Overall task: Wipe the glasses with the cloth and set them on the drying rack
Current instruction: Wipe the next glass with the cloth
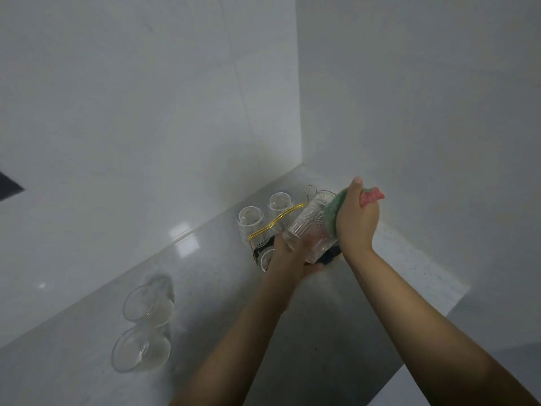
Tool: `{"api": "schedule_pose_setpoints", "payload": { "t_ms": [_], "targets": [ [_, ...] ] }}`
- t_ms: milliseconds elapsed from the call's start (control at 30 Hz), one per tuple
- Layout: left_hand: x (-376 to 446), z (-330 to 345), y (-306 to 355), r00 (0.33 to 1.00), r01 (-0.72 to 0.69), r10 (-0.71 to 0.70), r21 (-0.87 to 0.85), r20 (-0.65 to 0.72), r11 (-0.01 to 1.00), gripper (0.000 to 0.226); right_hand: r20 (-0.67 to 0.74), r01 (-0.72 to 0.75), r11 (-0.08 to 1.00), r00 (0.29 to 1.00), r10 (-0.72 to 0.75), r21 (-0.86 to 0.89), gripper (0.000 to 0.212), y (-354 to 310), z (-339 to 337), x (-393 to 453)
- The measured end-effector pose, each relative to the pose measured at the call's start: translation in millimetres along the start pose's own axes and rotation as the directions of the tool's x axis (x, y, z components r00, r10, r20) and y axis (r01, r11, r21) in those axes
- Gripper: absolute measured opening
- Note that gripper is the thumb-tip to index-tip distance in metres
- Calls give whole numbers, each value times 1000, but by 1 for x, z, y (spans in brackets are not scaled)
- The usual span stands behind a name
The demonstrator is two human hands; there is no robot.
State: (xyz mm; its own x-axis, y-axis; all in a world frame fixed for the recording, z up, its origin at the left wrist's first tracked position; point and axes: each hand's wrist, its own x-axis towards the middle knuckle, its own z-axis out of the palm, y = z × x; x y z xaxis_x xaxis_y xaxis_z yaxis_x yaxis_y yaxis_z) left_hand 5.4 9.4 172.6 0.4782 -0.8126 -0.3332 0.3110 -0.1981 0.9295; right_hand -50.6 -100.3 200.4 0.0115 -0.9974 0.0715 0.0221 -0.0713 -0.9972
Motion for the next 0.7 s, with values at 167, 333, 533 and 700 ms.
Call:
{"api": "schedule_pose_setpoints", "payload": {
  "t_ms": [167, 333, 533, 700],
  "targets": [
    [28, 8, 9, 986, -142, 150, 103, -74, 985, 55, 11, -84, 996, 996, 84, -1, 52, 9, 5, 27],
    [60, 15, 27, 947, 322, -306, -259, 101, 911, 54, 3, -80, 996, 997, 79, 50, 50, 15, 11, 54],
    [80, 32, 21, 973, -208, 226, 245, -46, 947, 63, -128, -276, 959, 951, 282, 66, 50, 27, 20, 88],
    [105, 27, 37, 956, -210, 246, 217, -159, 953, 61, -111, -241, 966, 962, 250, 90, 50, 35, 30, 92]
  ]
}}
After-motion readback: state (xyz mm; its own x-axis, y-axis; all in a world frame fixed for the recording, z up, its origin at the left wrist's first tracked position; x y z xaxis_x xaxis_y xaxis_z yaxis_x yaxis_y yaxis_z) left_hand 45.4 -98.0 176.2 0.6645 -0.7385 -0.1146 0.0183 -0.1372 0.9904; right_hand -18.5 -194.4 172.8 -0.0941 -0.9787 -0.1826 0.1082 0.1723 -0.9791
